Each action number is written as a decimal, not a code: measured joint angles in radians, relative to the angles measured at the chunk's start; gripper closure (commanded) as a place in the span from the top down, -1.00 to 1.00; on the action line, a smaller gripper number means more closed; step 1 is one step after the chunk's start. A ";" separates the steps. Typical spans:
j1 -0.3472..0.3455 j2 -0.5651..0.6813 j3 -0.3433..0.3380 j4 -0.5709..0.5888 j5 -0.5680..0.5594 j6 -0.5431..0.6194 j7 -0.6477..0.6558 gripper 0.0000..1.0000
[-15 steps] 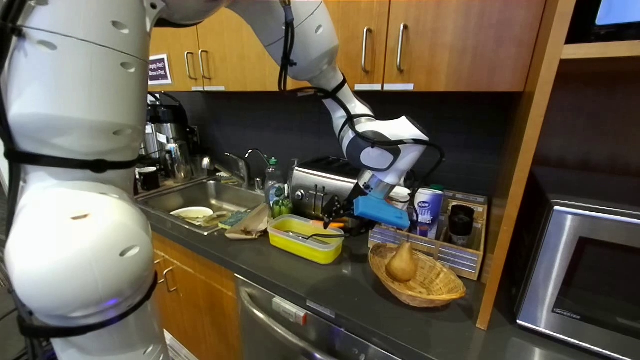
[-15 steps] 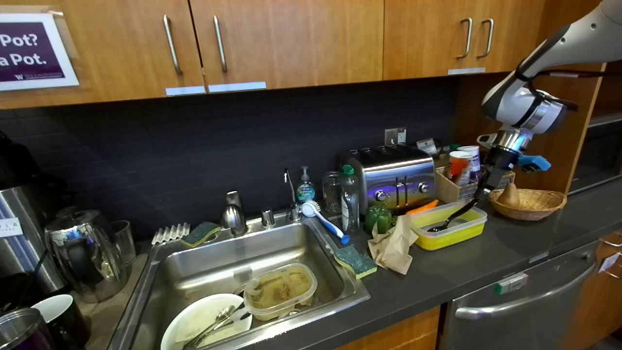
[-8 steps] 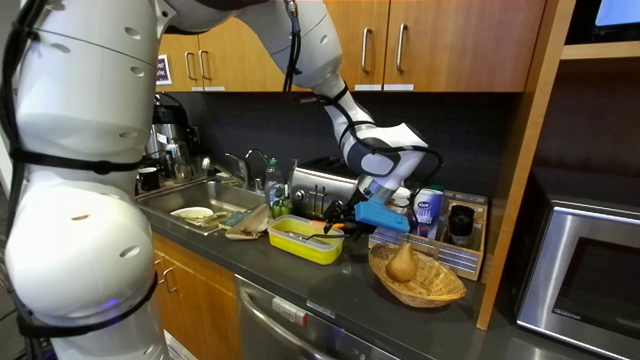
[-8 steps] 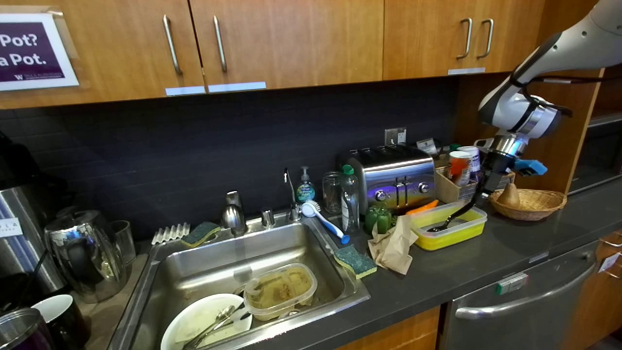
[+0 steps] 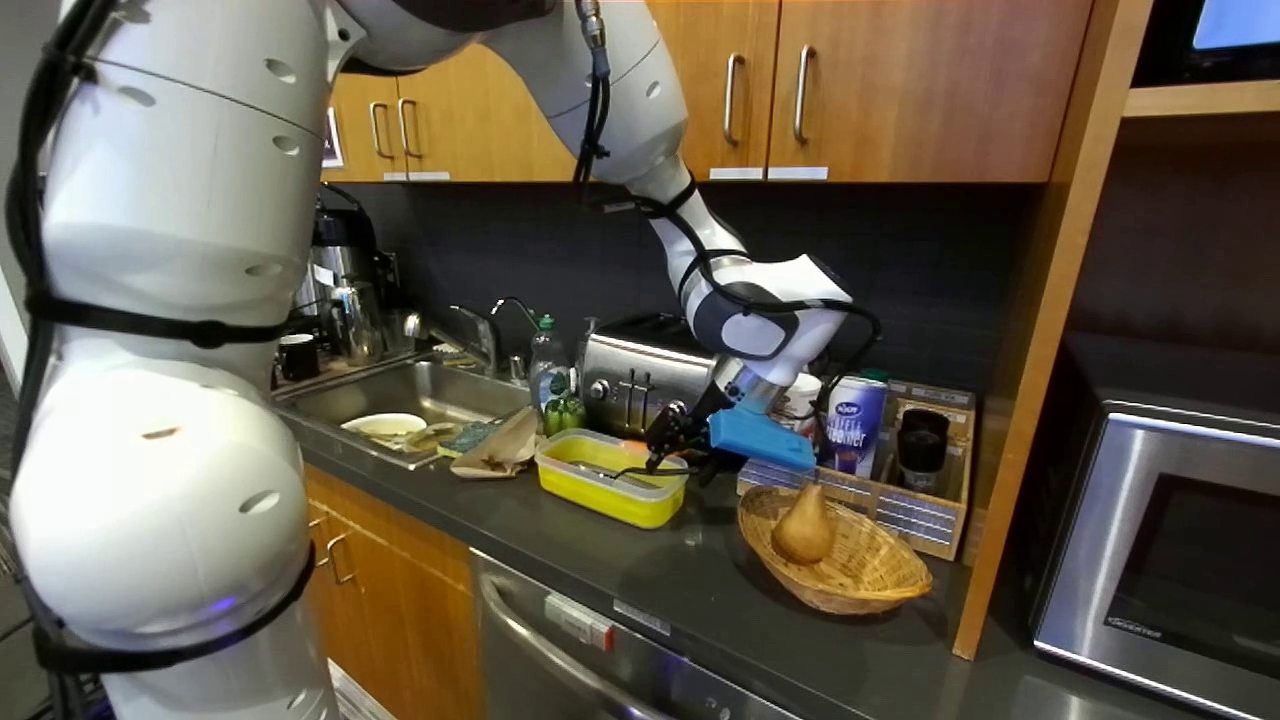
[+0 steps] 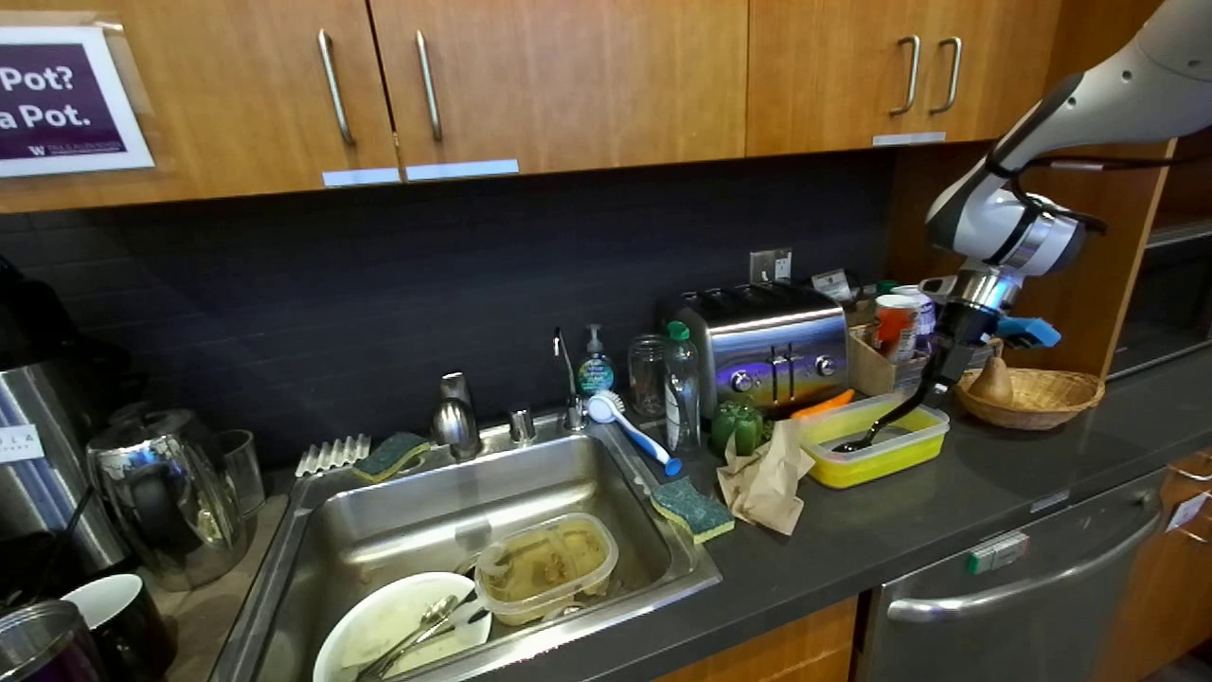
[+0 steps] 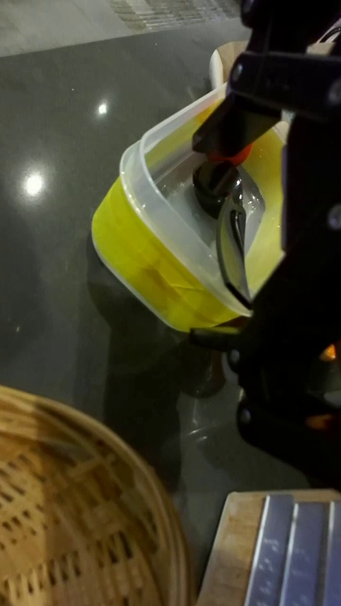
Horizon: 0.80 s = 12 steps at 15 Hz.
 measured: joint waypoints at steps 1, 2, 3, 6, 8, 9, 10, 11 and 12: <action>0.000 0.002 0.001 0.002 0.000 0.000 -0.003 0.07; 0.000 0.004 0.001 0.004 0.000 0.000 -0.006 -0.12; 0.000 0.004 0.001 0.004 0.000 0.000 -0.009 -0.27; 0.000 0.004 0.001 0.005 0.000 0.000 -0.015 -0.74; 0.000 0.004 0.001 0.007 0.000 0.000 -0.016 -0.96; 0.000 0.004 0.002 0.010 0.000 -0.001 -0.016 -0.91; 0.000 0.004 0.002 0.013 0.000 -0.001 -0.016 -0.90; 0.000 0.005 0.003 0.014 0.000 -0.001 -0.016 -0.93; 0.000 0.005 0.003 0.015 0.000 -0.001 -0.016 -0.91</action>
